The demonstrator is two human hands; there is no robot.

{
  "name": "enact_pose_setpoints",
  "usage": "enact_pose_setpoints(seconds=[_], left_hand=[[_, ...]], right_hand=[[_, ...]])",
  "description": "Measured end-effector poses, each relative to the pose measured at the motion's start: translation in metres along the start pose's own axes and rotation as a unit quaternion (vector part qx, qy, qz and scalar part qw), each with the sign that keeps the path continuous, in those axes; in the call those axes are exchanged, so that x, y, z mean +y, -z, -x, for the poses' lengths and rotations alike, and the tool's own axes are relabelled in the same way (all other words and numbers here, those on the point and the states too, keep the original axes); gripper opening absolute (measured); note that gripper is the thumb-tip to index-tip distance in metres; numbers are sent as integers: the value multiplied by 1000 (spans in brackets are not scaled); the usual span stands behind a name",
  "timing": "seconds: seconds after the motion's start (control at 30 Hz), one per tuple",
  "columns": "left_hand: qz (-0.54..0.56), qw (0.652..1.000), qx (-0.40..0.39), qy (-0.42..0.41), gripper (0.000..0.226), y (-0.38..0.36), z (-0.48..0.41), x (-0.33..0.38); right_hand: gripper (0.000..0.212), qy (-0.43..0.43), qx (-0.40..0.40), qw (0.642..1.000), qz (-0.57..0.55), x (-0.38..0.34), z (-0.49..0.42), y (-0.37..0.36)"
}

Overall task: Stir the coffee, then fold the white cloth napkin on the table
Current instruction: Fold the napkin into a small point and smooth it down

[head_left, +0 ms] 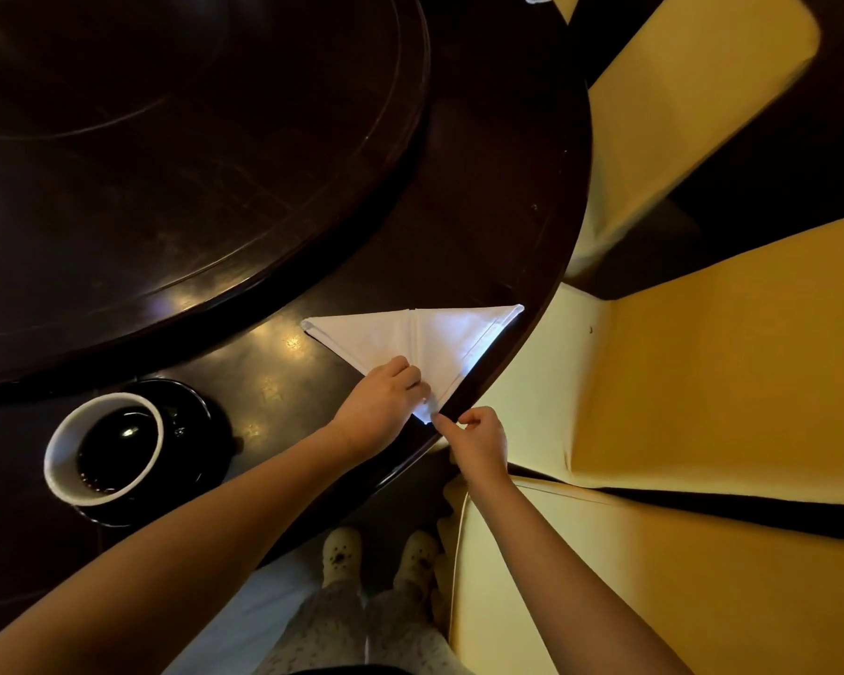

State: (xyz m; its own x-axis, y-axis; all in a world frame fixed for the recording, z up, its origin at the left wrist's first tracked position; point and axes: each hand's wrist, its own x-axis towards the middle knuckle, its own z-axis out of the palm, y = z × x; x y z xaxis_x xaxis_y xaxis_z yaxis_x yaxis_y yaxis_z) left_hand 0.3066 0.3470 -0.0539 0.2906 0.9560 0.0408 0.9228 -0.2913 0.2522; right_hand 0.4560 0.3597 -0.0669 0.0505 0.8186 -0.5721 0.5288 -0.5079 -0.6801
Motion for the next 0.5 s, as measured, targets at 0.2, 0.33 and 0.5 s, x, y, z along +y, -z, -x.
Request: enact_pose_setpoints(seconds=[0.2, 0.33, 0.5], left_hand=[[9, 999, -36, -31, 35, 6, 4, -6], [-10, 998, -30, -45, 40, 5, 8, -3], [-35, 997, 13, -67, 39, 4, 3, -2]], right_hand=[[40, -58, -40, 996, -54, -2, 1, 4], [31, -83, -70, 991, -75, -3, 3, 6], [35, -117, -110, 985, -70, -8, 2, 12]])
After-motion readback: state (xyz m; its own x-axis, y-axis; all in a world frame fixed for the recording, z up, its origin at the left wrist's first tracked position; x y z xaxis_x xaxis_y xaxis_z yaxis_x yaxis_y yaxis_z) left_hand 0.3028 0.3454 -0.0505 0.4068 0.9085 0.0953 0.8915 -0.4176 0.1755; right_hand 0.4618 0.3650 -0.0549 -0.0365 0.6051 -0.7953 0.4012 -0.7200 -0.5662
